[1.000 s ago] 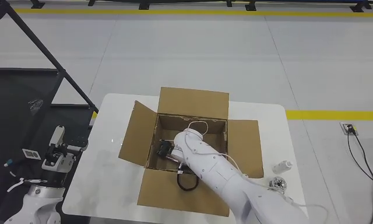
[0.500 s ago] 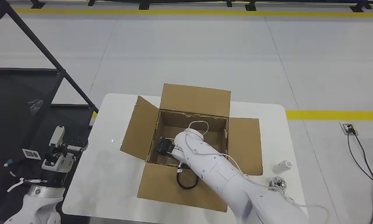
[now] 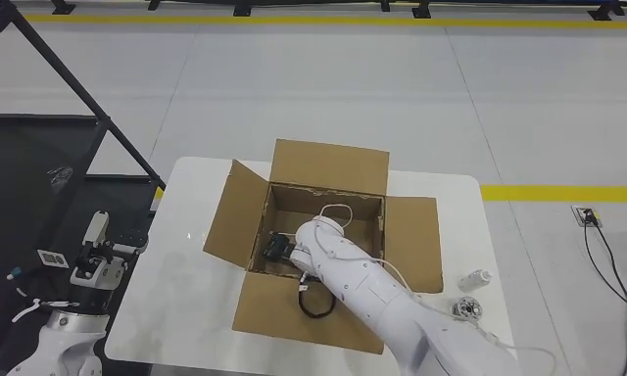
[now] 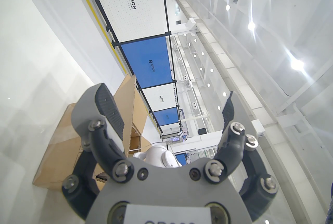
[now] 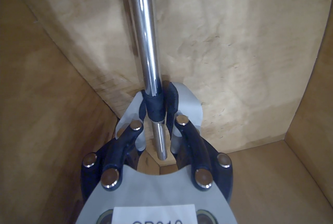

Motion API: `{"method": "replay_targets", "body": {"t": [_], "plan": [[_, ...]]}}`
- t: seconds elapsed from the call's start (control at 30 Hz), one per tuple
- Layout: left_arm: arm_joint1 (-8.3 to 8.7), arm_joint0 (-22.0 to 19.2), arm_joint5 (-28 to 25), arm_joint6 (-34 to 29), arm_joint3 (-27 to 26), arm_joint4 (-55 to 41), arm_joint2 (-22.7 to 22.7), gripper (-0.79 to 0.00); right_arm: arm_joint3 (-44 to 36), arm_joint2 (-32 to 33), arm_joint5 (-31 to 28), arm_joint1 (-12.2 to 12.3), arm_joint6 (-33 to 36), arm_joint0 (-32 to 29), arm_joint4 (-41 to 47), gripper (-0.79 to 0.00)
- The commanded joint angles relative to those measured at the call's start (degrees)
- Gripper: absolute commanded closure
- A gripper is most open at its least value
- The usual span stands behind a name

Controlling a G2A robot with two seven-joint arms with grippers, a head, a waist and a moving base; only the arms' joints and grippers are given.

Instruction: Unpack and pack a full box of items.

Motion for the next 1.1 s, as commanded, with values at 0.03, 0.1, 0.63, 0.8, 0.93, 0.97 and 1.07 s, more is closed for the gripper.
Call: {"method": "replay_targets", "body": {"t": [0.03, 0.1, 0.63, 0.8, 0.93, 0.97, 1.07], "plan": [[0.0, 0.0, 0.0, 0.0, 0.0, 0.0, 0.0, -0.785, -0.6, 0.4, -0.7, 0.4, -0.1, -0.1, -0.3, 0.0], [0.0, 0.0, 0.0, 0.0, 0.0, 0.0, 0.0, -0.785, -1.1, 0.8, -1.3, 0.7, -0.4, -0.3, -0.4, 0.0], [0.0, 0.0, 0.0, 0.0, 0.0, 0.0, 0.0, -0.785, -12.4, 5.8, 5.2, 6.4, -4.2, -5.1, -4.8, 0.0], [0.0, 0.0, 0.0, 0.0, 0.0, 0.0, 0.0, -0.785, -23.2, 9.9, 8.6, 10.5, 0.2, -9.1, -7.6, 0.0], [0.0, 0.0, 0.0, 0.0, 0.0, 0.0, 0.0, -0.785, -34.8, 14.5, 11.2, 14.3, 3.4, -14.4, -12.1, 0.0], [0.0, 0.0, 0.0, 0.0, 0.0, 0.0, 0.0, -0.785, -37.9, 15.8, 11.8, 15.3, 4.0, -16.0, -13.6, 0.0], [0.0, 0.0, 0.0, 0.0, 0.0, 0.0, 0.0, -0.785, -47.3, 20.0, 14.8, 18.0, 5.1, -21.6, -18.8, 0.0]]}}
